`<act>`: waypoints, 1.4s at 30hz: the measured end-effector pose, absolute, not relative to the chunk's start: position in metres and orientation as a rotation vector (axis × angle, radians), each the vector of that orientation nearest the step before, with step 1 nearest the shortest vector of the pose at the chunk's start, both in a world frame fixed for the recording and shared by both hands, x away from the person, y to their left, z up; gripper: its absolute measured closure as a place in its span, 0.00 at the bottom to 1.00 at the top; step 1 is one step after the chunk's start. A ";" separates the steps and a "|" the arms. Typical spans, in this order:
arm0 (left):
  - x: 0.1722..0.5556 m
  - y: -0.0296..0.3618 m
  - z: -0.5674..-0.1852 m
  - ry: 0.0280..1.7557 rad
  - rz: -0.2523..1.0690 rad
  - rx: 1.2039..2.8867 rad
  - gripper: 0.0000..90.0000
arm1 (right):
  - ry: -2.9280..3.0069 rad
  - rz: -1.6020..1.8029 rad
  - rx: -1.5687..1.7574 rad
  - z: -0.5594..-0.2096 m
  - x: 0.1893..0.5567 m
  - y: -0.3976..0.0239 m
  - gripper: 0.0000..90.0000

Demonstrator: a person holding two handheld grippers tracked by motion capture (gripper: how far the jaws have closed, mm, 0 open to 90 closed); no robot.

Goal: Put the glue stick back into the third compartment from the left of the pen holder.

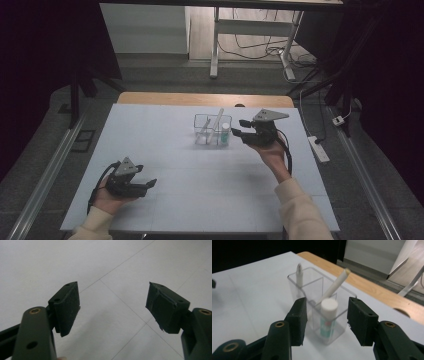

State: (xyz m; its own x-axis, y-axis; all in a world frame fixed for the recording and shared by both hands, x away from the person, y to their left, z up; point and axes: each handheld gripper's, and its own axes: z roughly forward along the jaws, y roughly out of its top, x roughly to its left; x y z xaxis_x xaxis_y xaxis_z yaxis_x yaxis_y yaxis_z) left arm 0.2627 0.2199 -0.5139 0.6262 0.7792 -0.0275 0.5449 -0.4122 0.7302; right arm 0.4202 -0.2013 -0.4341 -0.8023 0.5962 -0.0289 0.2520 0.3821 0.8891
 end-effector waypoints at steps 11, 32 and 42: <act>0.263 0.221 -0.513 1.038 0.424 2.108 0.30 | 2.349 1.378 0.740 -0.450 0.382 -0.238 0.53; 0.264 0.221 -0.513 1.040 0.418 2.107 0.30 | 2.409 1.297 0.791 -0.486 0.336 -0.287 0.52; 0.264 0.221 -0.513 1.038 0.419 2.108 0.30 | 2.420 1.302 0.794 -0.488 0.334 -0.290 0.51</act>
State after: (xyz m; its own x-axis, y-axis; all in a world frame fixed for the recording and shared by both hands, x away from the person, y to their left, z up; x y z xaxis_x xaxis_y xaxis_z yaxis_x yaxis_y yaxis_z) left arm 0.2641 0.2211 -0.5132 0.6201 0.7840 -0.0300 0.5434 -0.4016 0.7371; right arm 0.3345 -0.2897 -0.4884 -0.8097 0.5866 0.0137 0.3346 0.4425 0.8320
